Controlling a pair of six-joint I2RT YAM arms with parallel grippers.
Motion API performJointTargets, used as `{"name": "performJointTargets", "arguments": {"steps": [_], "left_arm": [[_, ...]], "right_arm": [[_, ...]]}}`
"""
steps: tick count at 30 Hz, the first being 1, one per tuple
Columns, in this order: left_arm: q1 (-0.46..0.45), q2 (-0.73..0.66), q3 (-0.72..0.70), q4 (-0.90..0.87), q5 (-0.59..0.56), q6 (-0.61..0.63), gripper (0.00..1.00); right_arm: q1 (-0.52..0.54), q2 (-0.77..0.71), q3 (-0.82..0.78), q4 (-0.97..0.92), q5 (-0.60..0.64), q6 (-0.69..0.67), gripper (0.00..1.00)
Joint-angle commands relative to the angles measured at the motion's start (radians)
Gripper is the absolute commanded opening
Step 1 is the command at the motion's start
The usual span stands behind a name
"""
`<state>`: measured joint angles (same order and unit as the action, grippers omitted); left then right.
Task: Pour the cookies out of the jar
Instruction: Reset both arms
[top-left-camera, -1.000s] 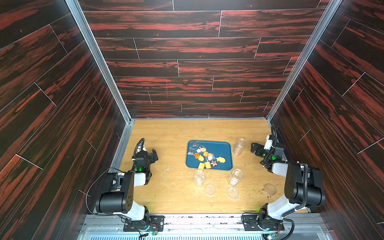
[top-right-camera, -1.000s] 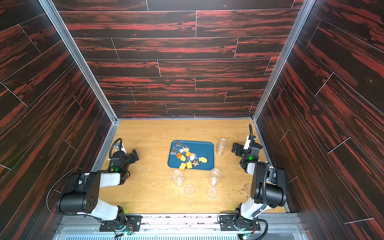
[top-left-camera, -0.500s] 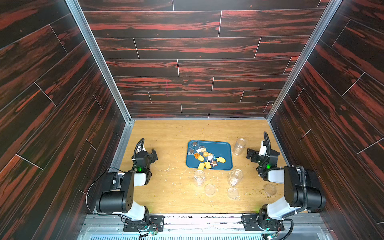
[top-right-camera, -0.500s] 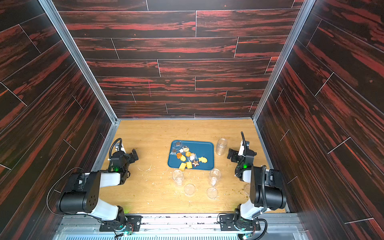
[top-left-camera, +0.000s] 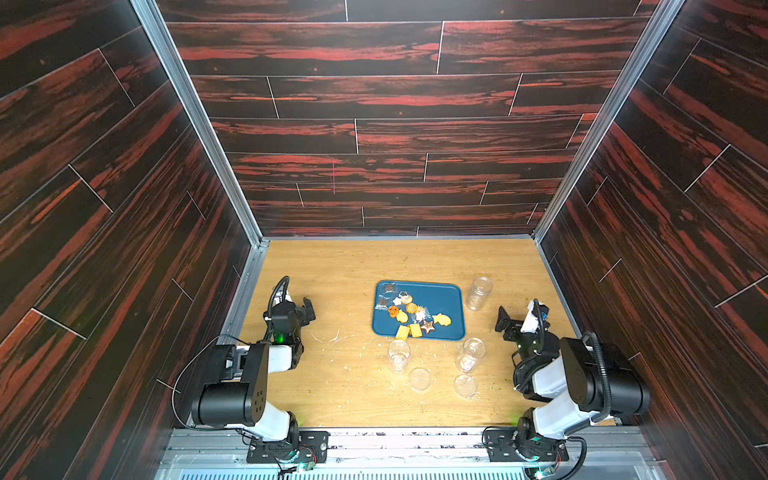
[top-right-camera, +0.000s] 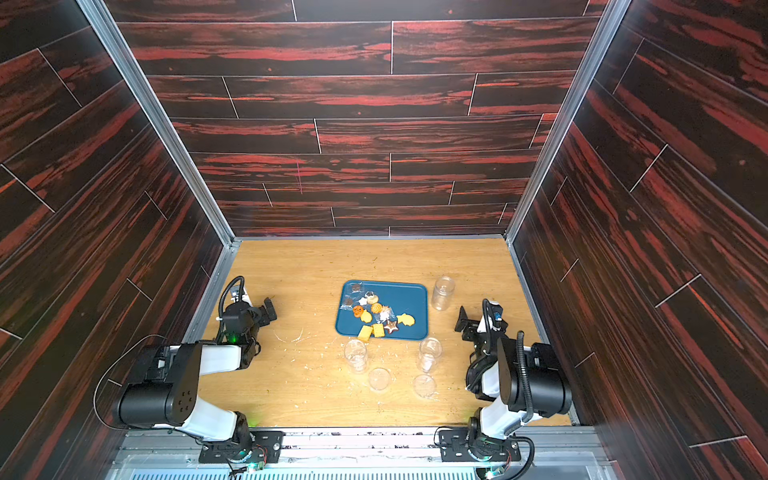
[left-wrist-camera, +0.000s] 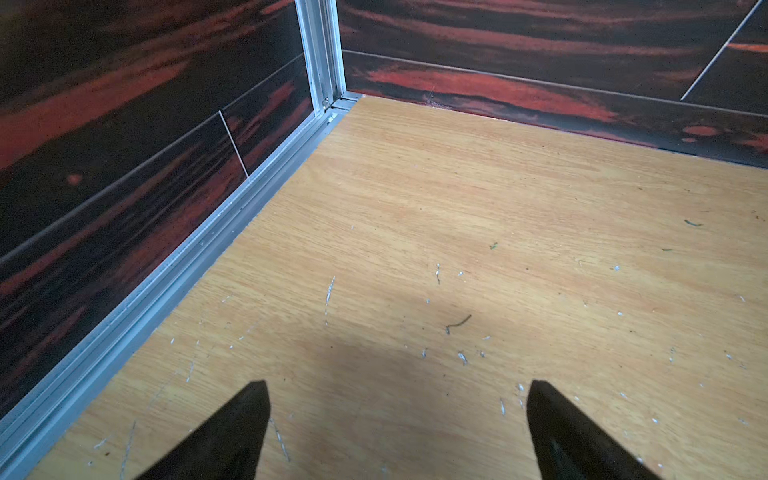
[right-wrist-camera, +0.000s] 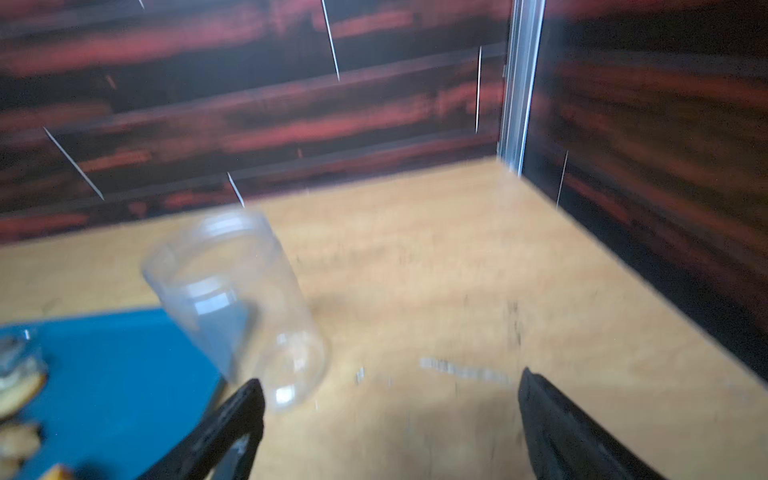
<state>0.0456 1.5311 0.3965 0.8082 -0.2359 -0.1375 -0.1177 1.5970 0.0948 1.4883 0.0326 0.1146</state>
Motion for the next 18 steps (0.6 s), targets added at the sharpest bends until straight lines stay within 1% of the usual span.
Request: {"name": "performJointTargets", "arguments": {"steps": [1,5,7,10,13,14,16,18], "left_arm": [[-0.004,-0.001,0.021,0.007,-0.014,0.016,1.00],[-0.004,0.001,0.022,0.007,-0.014,0.015,1.00],[-0.004,0.000,0.022,0.006,-0.014,0.015,1.00],[-0.004,0.000,0.022,0.007,-0.015,0.016,1.00],[-0.005,0.002,0.022,0.008,-0.016,0.019,1.00],[-0.006,0.003,0.024,0.005,-0.001,0.026,1.00],[-0.006,0.003,0.029,-0.004,0.066,0.051,1.00],[-0.005,0.001,0.026,-0.002,0.076,0.051,1.00]], "right_arm": [[0.004,0.001,0.034,0.045,0.034,-0.004,0.98],[0.004,-0.022,0.126,-0.160,0.005,-0.012,0.98],[0.004,-0.029,0.199,-0.313,-0.012,-0.018,0.99],[0.018,-0.027,0.207,-0.322,-0.002,-0.030,0.99],[0.008,-0.026,0.217,-0.338,-0.078,-0.043,0.99],[-0.001,-0.027,0.212,-0.333,-0.104,-0.041,0.99],[-0.012,-0.026,0.205,-0.317,-0.162,-0.045,0.99],[-0.016,-0.025,0.203,-0.312,-0.177,-0.048,0.99]]}}
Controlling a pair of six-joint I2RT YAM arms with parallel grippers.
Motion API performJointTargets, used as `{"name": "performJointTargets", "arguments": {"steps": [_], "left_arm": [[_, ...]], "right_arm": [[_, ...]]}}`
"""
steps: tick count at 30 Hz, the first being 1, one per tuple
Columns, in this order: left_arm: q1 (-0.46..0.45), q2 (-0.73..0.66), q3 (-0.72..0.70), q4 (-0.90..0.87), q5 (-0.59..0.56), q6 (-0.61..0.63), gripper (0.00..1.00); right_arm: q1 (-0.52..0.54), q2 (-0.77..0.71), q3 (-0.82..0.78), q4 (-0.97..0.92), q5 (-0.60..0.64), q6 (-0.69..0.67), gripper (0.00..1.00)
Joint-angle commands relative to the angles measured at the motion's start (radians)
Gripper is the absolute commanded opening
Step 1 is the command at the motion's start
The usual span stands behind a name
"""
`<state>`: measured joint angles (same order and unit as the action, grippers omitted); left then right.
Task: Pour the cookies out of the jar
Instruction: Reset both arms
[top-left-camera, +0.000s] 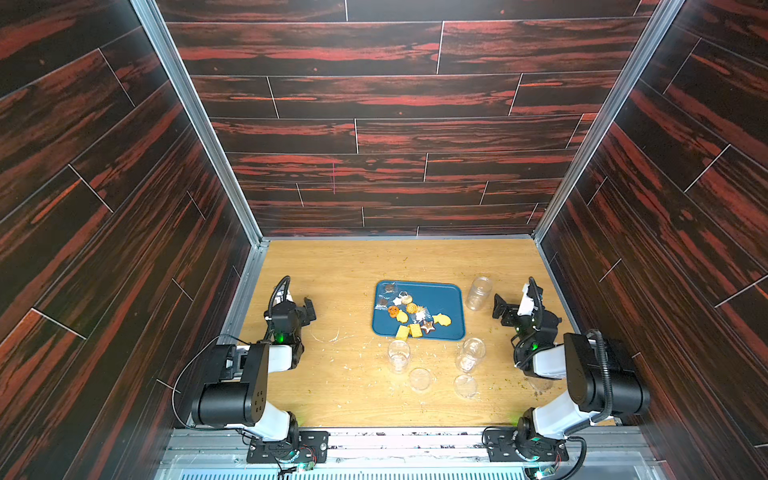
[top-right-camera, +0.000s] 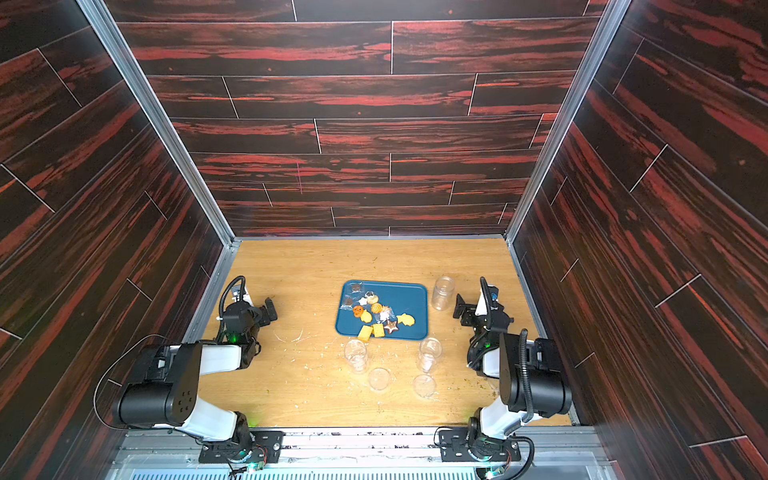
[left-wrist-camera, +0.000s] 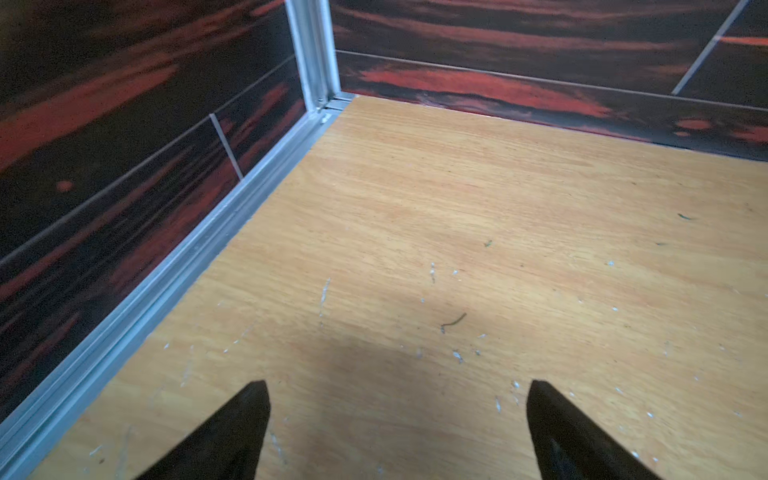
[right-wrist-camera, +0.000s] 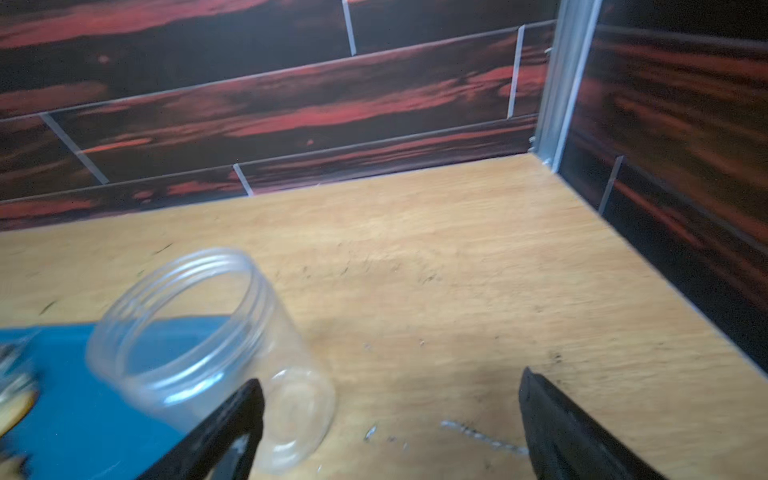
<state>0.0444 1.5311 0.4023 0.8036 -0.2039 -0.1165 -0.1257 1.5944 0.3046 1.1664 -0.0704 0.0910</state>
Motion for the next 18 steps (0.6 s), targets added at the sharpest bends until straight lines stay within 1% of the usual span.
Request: {"name": "performJointTargets", "arguments": {"steps": [1,3,5,6,13,15,16,18], "left_arm": [[-0.005,0.000,0.021,0.000,0.043,0.030,1.00],[-0.003,0.002,0.030,-0.017,0.006,0.009,1.00],[-0.002,0.001,0.020,0.004,-0.043,-0.009,1.00],[-0.003,0.002,0.020,0.005,-0.050,-0.010,1.00],[-0.006,0.000,0.017,0.011,-0.046,0.000,1.00],[-0.006,0.000,0.022,0.000,0.025,0.029,1.00],[-0.006,-0.003,0.020,0.003,0.034,0.032,1.00],[-0.006,-0.002,0.005,0.032,-0.015,0.008,1.00]], "right_arm": [[-0.008,-0.022,-0.007,0.010,-0.073,-0.023,0.99],[-0.008,-0.024,-0.007,0.010,-0.073,-0.023,0.98],[-0.009,-0.024,-0.005,0.005,-0.068,-0.025,0.99],[-0.008,-0.024,-0.005,0.005,-0.068,-0.027,0.98],[-0.007,-0.025,-0.008,0.011,-0.064,-0.027,0.99],[-0.007,-0.025,-0.015,0.023,-0.068,-0.025,0.99],[-0.007,-0.026,-0.017,0.028,-0.076,-0.027,0.98],[-0.006,-0.025,-0.024,0.040,-0.103,-0.038,0.98]]}}
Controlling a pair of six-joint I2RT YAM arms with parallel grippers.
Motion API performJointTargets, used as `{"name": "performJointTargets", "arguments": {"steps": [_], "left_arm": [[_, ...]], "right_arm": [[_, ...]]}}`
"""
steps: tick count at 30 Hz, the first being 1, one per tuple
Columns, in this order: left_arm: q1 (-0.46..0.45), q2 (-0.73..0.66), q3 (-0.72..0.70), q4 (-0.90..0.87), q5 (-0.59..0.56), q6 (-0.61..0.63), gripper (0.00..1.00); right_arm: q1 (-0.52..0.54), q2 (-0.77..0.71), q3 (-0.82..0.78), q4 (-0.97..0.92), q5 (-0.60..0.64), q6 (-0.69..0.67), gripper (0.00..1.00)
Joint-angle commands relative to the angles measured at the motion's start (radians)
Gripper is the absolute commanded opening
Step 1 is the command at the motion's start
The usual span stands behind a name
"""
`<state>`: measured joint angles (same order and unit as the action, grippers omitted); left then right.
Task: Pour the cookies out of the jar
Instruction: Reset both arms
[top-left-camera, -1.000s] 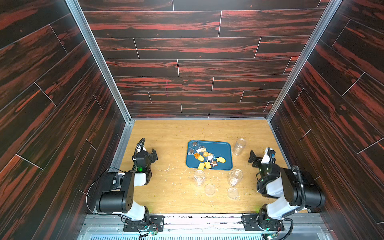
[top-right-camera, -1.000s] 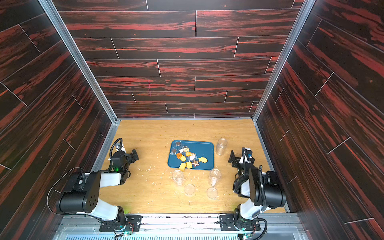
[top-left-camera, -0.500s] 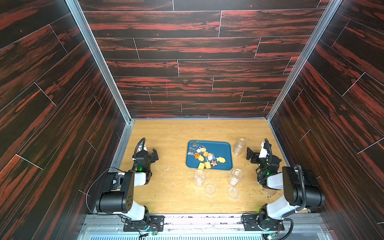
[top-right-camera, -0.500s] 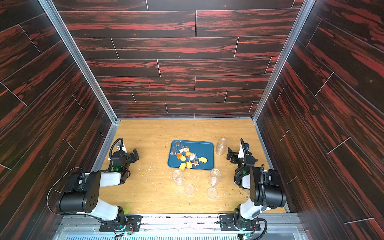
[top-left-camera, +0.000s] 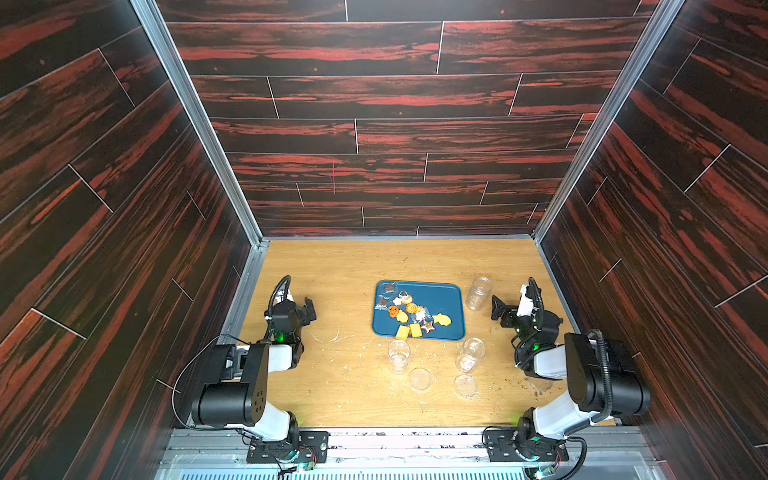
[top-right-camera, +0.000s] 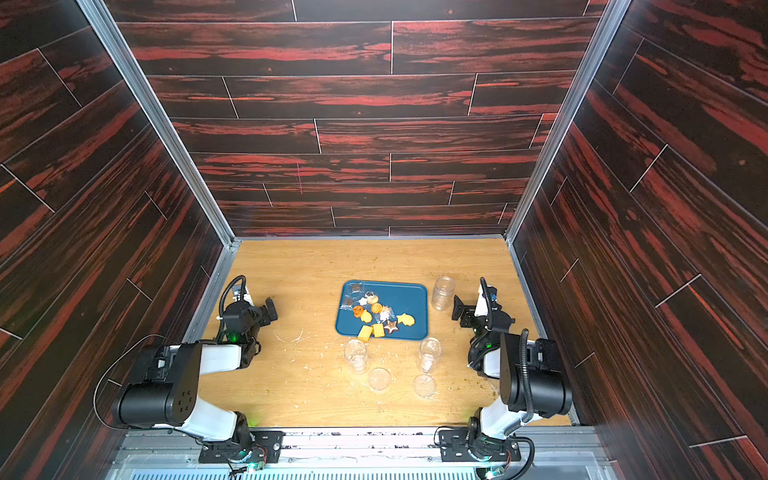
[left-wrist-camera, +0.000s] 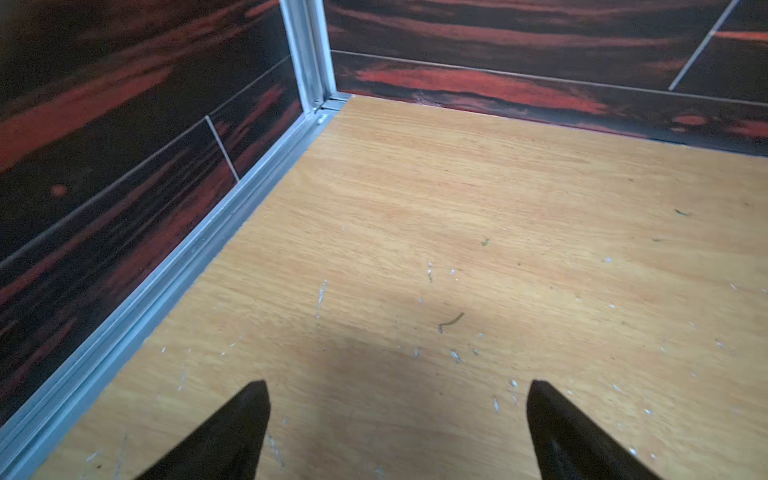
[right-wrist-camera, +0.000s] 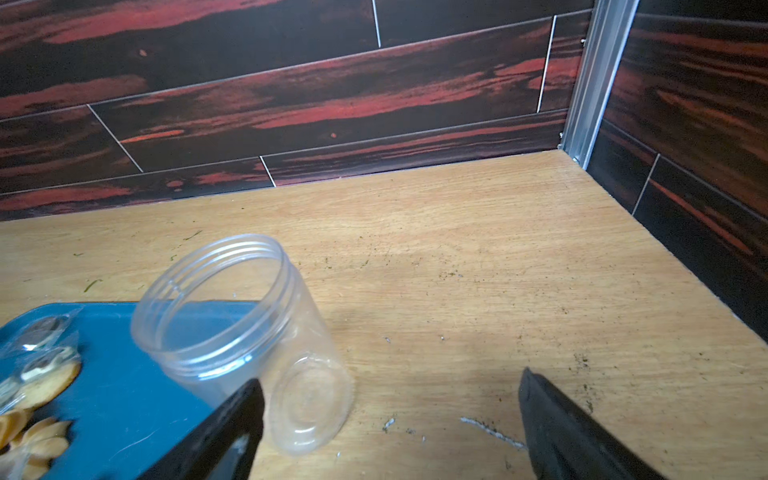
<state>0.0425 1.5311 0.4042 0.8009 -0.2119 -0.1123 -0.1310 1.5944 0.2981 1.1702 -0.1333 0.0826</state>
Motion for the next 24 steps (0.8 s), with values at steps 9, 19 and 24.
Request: {"name": "performJointTargets", "arguments": {"steps": [9,19,24], "left_arm": [[-0.004,-0.002,0.005,0.027,-0.084,-0.028,1.00],[-0.004,0.000,0.006,0.030,-0.086,-0.027,1.00],[-0.004,-0.001,0.005,0.029,-0.085,-0.026,1.00]], "right_arm": [[-0.001,-0.024,-0.010,0.025,-0.037,-0.029,0.98],[-0.001,-0.024,-0.009,0.025,-0.038,-0.029,0.99],[-0.001,-0.024,-0.008,0.023,-0.037,-0.029,0.98]]}}
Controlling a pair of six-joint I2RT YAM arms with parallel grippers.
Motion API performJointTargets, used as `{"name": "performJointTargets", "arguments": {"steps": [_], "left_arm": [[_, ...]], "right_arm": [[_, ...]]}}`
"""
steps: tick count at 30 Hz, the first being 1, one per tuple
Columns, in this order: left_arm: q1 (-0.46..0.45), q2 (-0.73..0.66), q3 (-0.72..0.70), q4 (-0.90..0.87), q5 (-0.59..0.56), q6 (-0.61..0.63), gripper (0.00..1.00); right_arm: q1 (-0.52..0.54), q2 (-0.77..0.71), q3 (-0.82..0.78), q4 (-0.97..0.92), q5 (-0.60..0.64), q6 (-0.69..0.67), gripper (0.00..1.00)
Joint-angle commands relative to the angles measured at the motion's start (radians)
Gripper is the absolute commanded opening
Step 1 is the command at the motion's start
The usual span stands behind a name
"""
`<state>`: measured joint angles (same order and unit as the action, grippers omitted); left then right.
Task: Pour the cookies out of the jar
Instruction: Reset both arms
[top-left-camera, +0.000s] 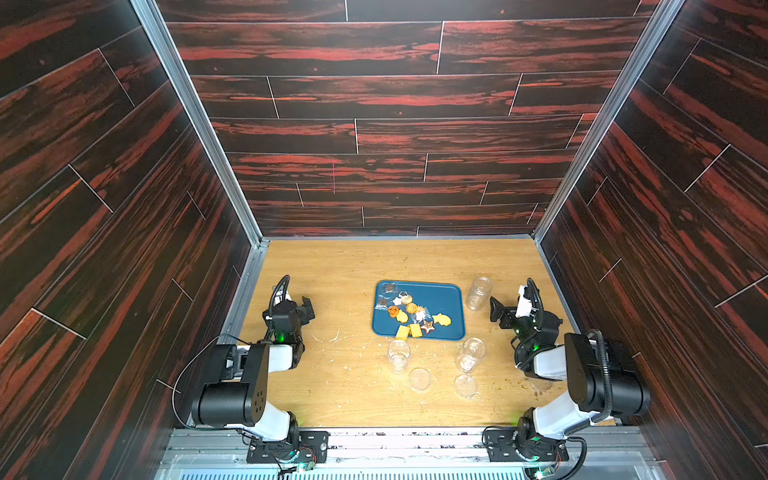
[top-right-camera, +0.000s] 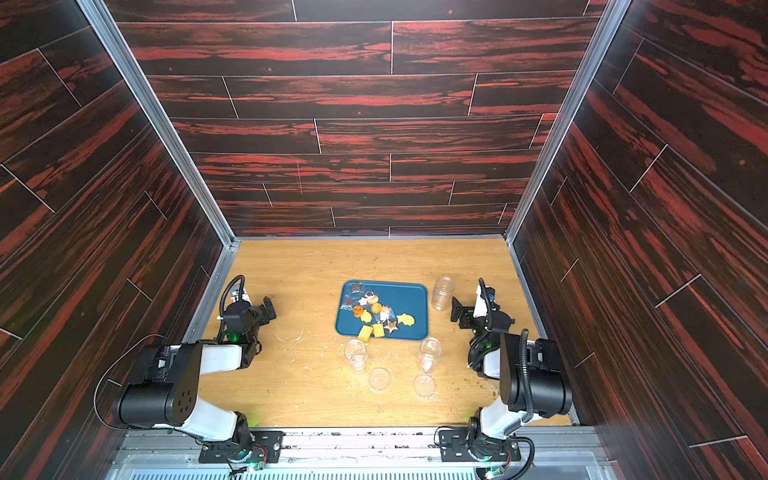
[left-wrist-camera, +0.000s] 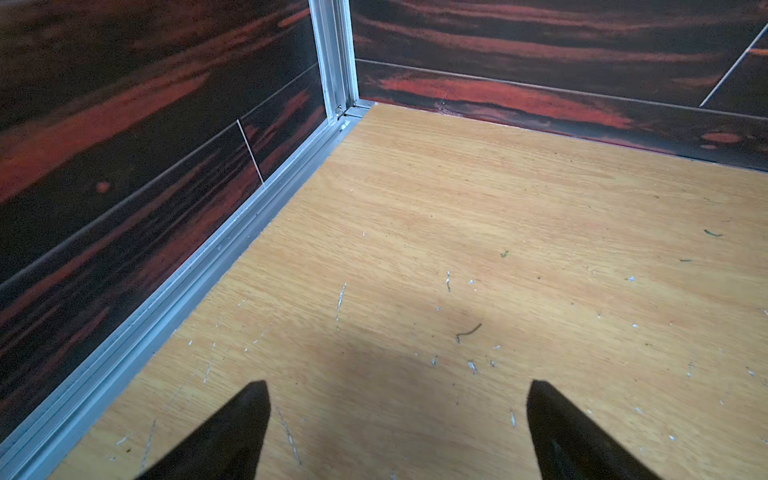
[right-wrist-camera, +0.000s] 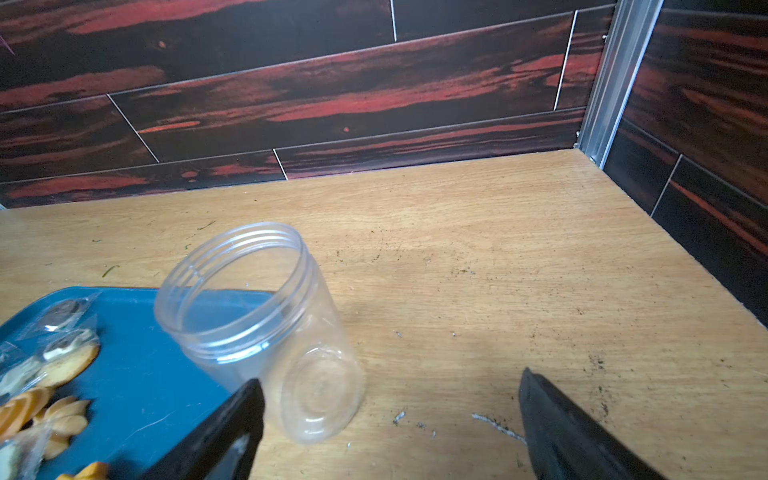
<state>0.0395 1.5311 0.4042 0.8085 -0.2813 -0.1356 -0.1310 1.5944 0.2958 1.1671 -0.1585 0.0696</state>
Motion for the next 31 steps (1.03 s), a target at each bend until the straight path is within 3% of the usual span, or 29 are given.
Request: {"name": "performJointTargets", "arguments": {"steps": [1,31], "left_arm": [[-0.001,0.000,0.005,0.021,-0.016,-0.004,1.00],[-0.001,0.000,0.006,0.023,-0.016,-0.003,1.00]], "right_arm": [[-0.002,-0.024,-0.006,0.026,-0.013,-0.015,0.99],[0.001,-0.024,-0.006,0.025,-0.010,-0.018,0.98]]}}
